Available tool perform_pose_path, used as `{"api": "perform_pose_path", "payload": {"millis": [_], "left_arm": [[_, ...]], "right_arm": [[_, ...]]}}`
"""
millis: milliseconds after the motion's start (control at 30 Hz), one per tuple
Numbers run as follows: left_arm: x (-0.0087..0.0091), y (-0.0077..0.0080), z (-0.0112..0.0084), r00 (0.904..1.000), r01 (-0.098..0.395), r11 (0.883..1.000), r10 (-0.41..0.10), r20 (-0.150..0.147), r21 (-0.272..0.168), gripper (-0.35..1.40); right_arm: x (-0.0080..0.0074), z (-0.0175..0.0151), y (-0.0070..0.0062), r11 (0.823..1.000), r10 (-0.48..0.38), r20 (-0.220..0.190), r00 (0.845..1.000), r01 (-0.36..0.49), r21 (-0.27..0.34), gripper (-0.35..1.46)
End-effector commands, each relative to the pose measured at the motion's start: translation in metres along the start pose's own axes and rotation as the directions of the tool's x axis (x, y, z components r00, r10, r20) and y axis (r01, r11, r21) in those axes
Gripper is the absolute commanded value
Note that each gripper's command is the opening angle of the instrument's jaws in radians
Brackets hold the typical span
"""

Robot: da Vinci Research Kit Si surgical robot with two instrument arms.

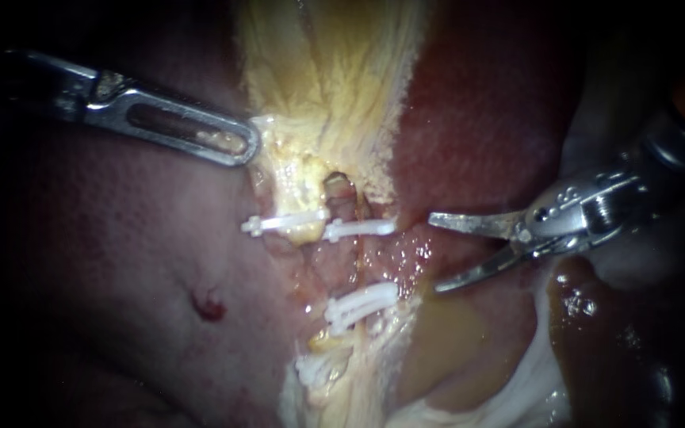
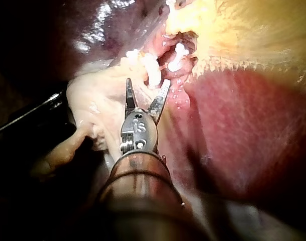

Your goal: Go to the cutting position right tube

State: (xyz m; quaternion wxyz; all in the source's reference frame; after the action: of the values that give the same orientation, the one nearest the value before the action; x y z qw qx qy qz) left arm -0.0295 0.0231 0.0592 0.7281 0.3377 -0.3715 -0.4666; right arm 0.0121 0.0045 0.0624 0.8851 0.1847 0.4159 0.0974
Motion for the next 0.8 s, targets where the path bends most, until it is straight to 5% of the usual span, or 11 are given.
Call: {"api": "perform_pose_path", "payload": {"millis": [33, 367, 800], "left_arm": [[0.0000, 0.0000, 0.0000, 1.0000, 0.000, 1.000, 0.000, 0.000, -0.001, -0.35], [0.0000, 0.0000, 0.0001, 1.0000, 0.000, 1.000, 0.000, 0.001, -0.002, -0.35], [0.0002, -0.0001, 0.0003, 1.0000, 0.000, 1.000, 0.000, 0.002, -0.004, -0.35]], "right_arm": [[-0.0002, 0.0003, -0.0002, 1.000, 0.018, 0.003, 1.000, -0.018, 0.013, 1.44], [-0.0026, 0.0057, -0.0010, 0.989, 0.103, 0.030, 0.994, -0.106, 0.099, 1.44], [-0.0043, 0.0107, 0.0014, 0.971, 0.170, 0.026, 0.985, -0.172, 0.165, 1.44]]}}
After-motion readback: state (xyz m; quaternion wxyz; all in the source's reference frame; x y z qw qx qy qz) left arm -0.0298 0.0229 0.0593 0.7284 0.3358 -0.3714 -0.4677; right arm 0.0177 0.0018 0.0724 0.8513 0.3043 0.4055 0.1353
